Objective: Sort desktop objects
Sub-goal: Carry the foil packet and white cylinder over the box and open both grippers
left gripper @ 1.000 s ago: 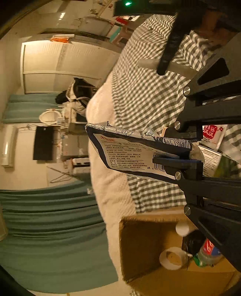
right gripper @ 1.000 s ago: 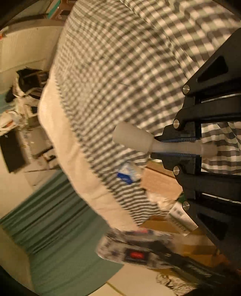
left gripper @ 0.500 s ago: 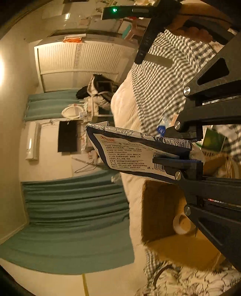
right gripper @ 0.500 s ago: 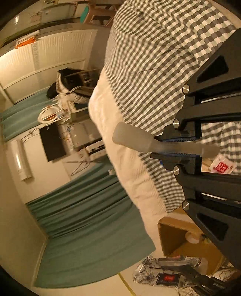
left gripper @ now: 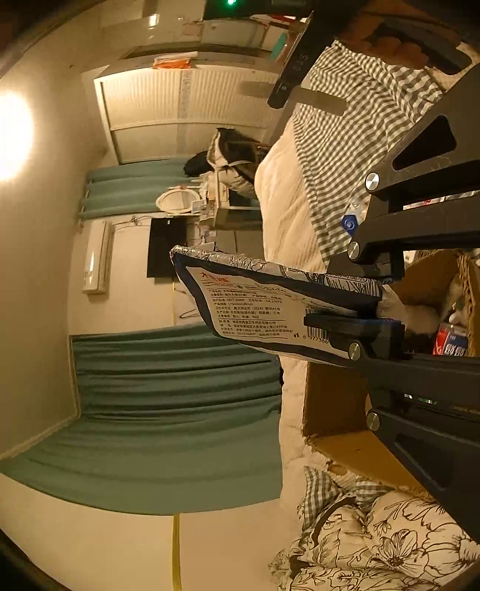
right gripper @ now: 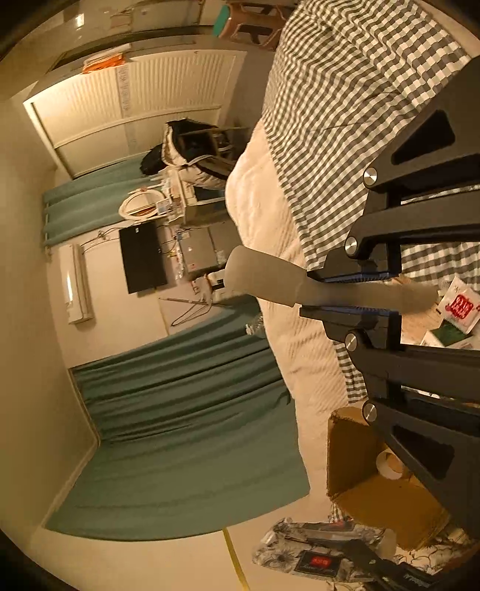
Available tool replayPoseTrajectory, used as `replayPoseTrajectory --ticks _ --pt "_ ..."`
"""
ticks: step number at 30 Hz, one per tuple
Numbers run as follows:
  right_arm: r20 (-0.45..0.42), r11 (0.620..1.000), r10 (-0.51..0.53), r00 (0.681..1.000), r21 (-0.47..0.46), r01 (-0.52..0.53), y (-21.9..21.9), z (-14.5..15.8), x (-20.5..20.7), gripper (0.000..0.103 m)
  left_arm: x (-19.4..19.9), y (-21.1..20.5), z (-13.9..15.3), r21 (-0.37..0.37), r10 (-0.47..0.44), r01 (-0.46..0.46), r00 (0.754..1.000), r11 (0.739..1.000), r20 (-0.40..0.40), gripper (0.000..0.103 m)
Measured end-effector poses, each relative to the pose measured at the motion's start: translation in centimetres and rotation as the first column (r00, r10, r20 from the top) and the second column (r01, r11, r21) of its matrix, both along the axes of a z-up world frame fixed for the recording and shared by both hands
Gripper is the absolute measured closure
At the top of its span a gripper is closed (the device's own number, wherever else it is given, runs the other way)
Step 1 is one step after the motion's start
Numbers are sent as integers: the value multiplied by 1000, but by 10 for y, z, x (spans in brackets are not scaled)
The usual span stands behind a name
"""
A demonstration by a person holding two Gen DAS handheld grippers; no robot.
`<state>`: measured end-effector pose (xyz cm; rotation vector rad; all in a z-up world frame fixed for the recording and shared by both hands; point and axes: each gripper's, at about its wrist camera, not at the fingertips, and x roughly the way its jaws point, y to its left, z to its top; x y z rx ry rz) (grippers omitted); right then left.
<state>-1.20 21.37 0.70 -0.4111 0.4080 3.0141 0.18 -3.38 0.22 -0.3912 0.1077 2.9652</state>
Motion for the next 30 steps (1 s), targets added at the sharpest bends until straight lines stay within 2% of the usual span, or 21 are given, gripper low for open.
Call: replayPoseTrajectory --ticks 9,16,25,30 --pt "-62 996 90 994 22 -88 -42 23 2 93 -3 -36 10 56 47 -47 999 997 -9 91" --pt "-59 988 154 986 25 -152 -75 35 -9 92 -3 -66 20 88 100 -98 995 991 -28 91" --pt "-100 969 247 964 19 -246 -111 49 -22 92 -11 -83 21 89 116 -115 993 989 1 90" --pt "-95 951 307 947 12 -308 -124 42 -31 92 -18 -84 13 81 126 -127 992 989 17 91"
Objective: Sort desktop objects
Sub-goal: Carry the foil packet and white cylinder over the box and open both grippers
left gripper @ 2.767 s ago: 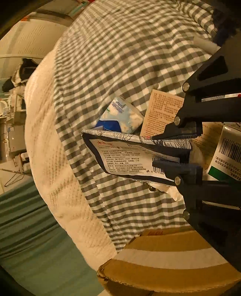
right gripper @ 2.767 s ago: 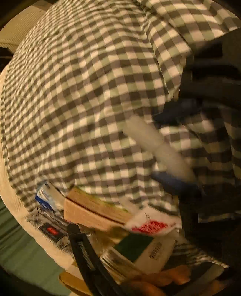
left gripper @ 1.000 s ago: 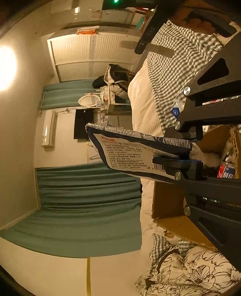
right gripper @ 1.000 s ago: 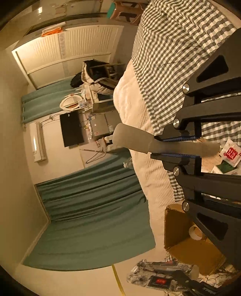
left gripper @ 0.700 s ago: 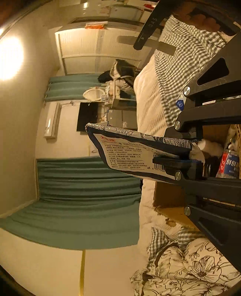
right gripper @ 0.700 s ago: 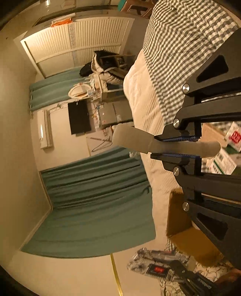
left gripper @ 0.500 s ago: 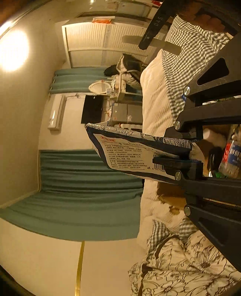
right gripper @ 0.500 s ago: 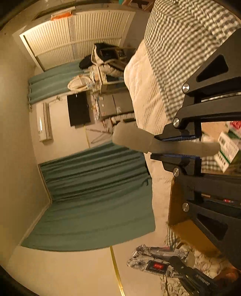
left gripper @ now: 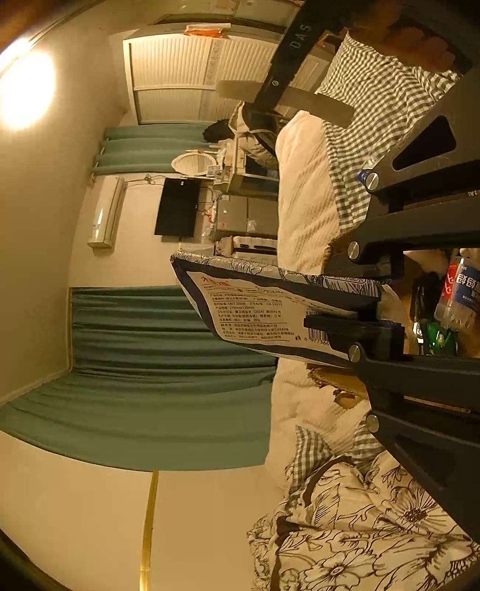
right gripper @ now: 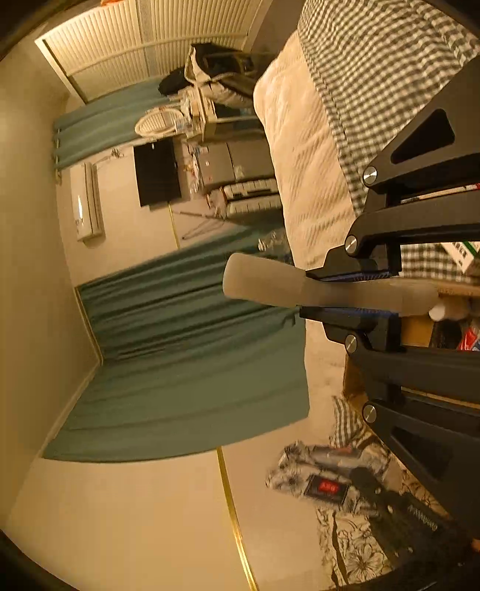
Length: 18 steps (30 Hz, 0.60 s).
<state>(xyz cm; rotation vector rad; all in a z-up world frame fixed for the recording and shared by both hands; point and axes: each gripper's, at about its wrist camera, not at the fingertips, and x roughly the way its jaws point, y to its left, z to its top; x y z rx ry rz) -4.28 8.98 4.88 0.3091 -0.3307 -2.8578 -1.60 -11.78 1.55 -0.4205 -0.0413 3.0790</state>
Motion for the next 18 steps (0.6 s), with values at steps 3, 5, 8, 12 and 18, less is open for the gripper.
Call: replayPoseTrajectory --ticks 3,5,8,12,18 --pt "25 999 44 999 11 -44 -11 -12 -6 92 -6 1 -7 -8 4 -3 1000 1000 22 90" --pt "42 997 73 996 23 -74 -19 -20 -12 92 -13 2 -13 -13 1 -1 999 1000 51 91" --pt "72 991 120 990 54 -124 -34 -34 -22 92 -26 0 -26 -19 4 -2 994 1000 108 91" --pt "126 979 178 976 82 -189 -51 -51 -40 92 -43 -1 -43 -22 11 -7 984 1000 176 90" --pt "215 950 259 942 117 -288 -76 -75 -57 89 -58 -3 -62 -15 19 -16 969 1000 247 90"
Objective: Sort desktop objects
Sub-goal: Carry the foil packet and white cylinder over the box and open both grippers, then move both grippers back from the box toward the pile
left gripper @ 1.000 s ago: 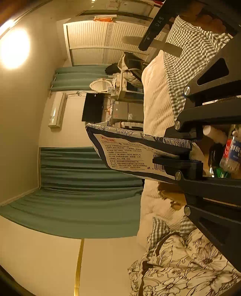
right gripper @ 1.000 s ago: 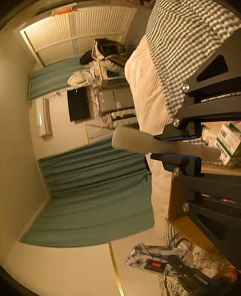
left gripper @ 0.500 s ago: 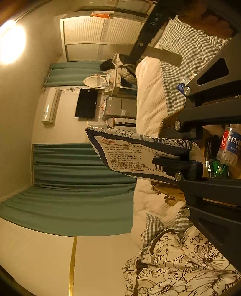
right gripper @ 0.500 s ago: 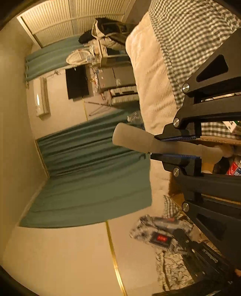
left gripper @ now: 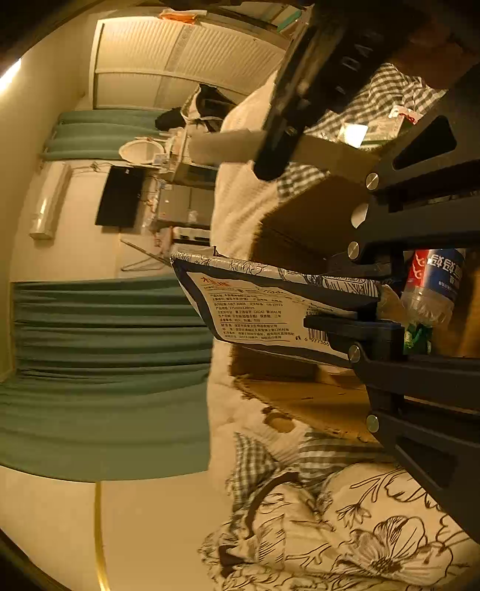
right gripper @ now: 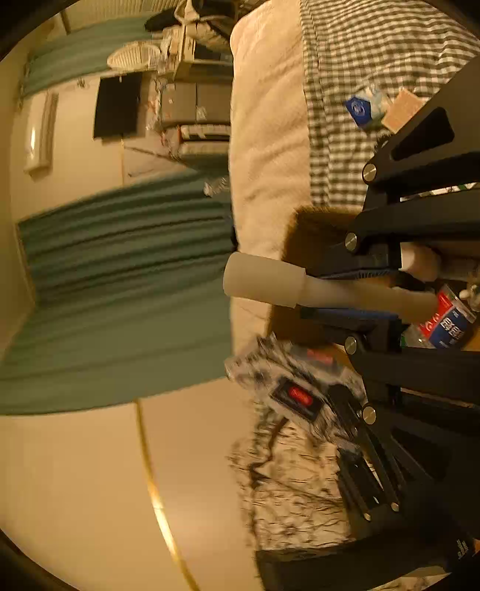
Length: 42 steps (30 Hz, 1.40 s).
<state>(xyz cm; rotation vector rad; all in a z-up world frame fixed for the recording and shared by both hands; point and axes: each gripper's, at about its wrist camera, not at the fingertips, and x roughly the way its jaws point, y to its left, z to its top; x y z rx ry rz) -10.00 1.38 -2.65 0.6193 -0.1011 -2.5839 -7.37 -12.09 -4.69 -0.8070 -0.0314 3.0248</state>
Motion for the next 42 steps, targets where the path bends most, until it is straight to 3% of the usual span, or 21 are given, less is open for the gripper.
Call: replayPoseTrajectory --ticks 5,11,13,15,20,22,24,30,42 --pt "107 997 52 993 50 -58 -12 -23 -16 88 -6 -3 -9 16 19 -20 999 1000 49 83" --pt "143 995 39 989 81 -51 -12 -32 -21 83 1 -3 -1 21 47 -48 998 999 33 60" --pt "133 996 25 991 87 -37 -13 -31 -20 72 5 -7 5 32 59 -60 998 998 19 53" --pt "109 997 29 994 71 -37 -8 -26 -16 68 9 -10 12 46 71 -71 998 996 2 48" --pt "55 998 3 998 55 -6 4 -8 -3 67 26 -8 33 56 71 -68 996 996 -55 38" --pt "39 999 -4 999 39 3 10 0 3 66 33 -5 41 52 68 -64 994 997 -82 25" --pt "17 1000 -17 1000 23 16 17 9 10 60 42 -1 49 46 69 -64 991 997 -112 18" --pt "-64 999 -54 997 -6 53 42 39 37 59 66 9 70 43 51 -43 978 998 -202 0" --pt "-136 985 -146 980 -116 131 121 85 81 31 101 35 89 23 37 -31 959 999 -281 0"
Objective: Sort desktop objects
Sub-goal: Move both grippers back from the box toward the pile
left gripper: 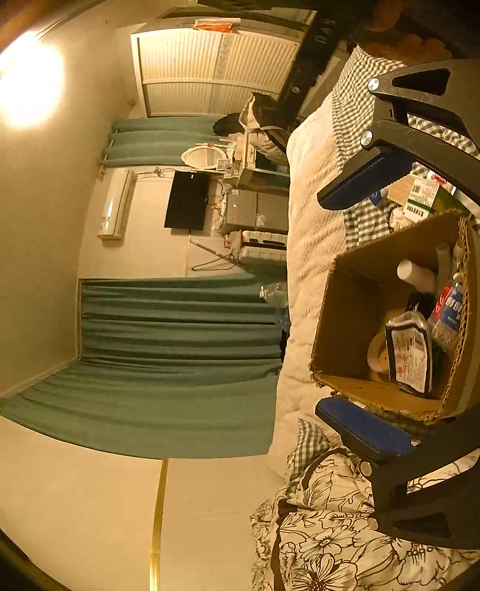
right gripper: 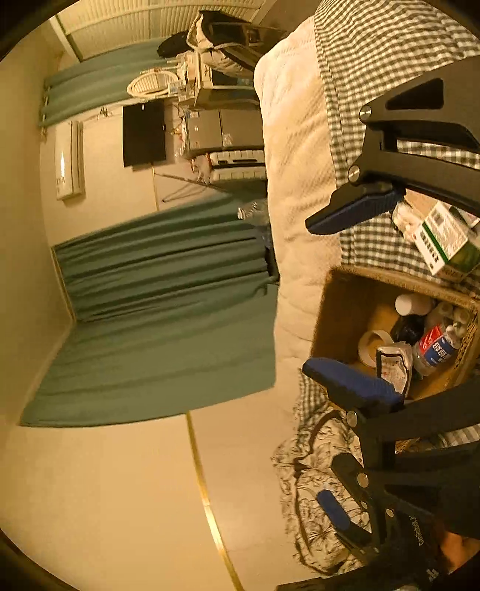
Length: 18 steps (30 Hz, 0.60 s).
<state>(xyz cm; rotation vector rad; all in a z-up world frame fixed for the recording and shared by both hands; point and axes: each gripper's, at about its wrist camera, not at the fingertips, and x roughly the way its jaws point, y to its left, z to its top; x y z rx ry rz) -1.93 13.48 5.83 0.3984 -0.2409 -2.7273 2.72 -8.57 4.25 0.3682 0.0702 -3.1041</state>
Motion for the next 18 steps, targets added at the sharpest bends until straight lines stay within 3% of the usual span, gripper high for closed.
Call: replayPoseTrajectory --ticks 6,13,18 --pt "-20 999 -22 1000 -36 21 34 12 8 11 5 21 3 -31 -28 28 1000 999 4 0" --pt "12 997 -61 998 -46 62 69 8 3 6 2 61 -2 -88 -73 74 997 993 23 0" --pt "43 994 -110 993 -3 111 91 -5 -7 5 -14 87 -12 -102 -99 105 993 989 56 0"
